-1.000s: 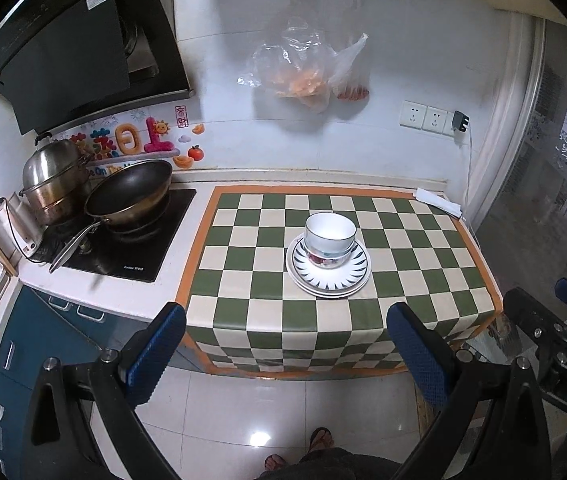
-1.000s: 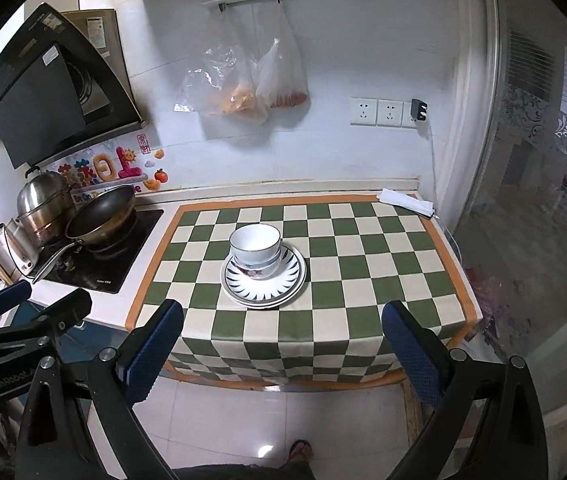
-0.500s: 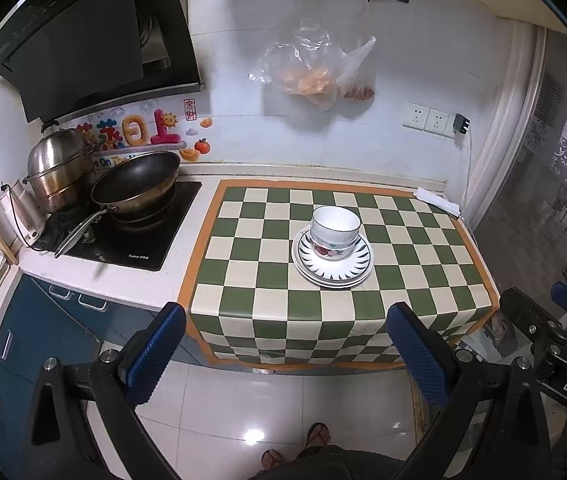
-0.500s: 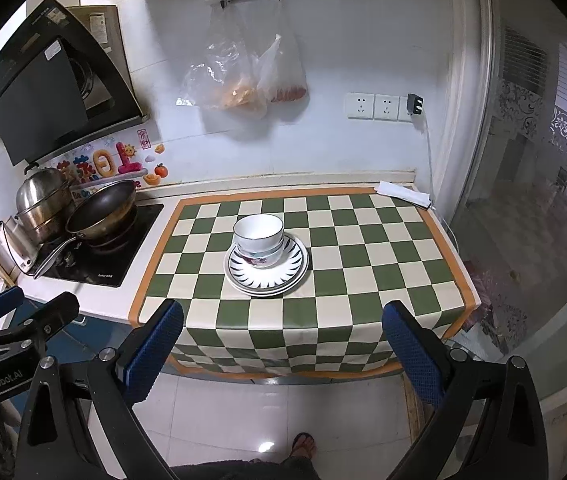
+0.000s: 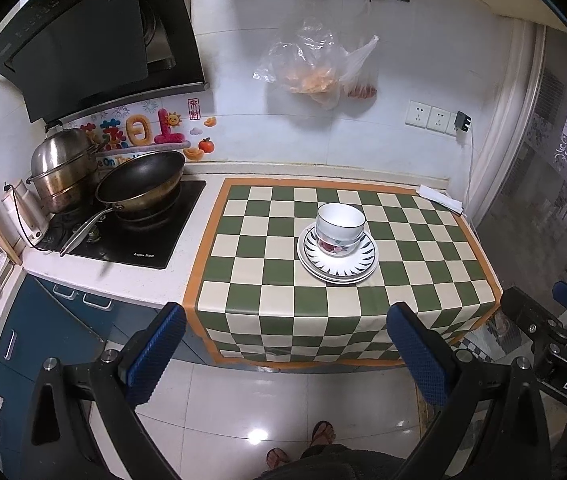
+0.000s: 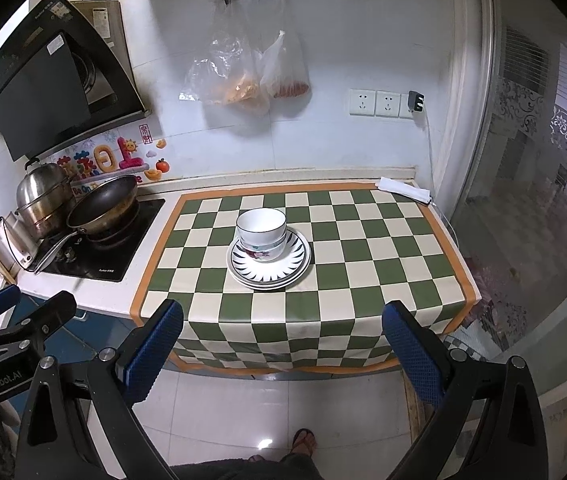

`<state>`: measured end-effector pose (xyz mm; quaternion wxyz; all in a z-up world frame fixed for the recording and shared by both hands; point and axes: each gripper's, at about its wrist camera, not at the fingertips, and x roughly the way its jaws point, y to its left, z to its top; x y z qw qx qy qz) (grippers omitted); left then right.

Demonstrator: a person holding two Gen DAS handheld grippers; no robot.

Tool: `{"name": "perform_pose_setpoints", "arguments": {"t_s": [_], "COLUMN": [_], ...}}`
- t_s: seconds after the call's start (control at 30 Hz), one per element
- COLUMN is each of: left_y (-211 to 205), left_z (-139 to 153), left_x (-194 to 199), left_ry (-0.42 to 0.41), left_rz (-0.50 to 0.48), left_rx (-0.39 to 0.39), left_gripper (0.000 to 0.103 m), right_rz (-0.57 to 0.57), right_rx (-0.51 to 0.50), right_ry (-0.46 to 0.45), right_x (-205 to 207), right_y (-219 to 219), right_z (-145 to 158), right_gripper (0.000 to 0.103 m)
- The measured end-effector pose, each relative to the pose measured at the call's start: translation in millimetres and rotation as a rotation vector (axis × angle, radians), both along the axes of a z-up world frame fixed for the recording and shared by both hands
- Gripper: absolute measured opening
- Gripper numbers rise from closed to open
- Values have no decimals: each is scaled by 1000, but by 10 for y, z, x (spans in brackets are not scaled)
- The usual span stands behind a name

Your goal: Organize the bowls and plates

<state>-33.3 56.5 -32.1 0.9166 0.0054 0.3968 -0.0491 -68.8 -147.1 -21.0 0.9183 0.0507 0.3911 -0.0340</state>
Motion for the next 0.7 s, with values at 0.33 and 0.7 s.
{"name": "perform_pose_setpoints", "arguments": {"t_s": [0.33,0.7], "left_y": [-8,-9], "left_z": [-7,-6], "left_x": [-19,-23], "left_ry": [-3,-4], "left_rz": [-4,-4], "left_rx": [3,2], "left_gripper": [103,103], "right_rz": [-10,-11], "right_rx": [-7,-7], "right_ry": [-8,-11], "right_x": [-26,-38], "right_y": [-28,-41], "right_z": [-11,-5], "right_gripper": [102,102]}}
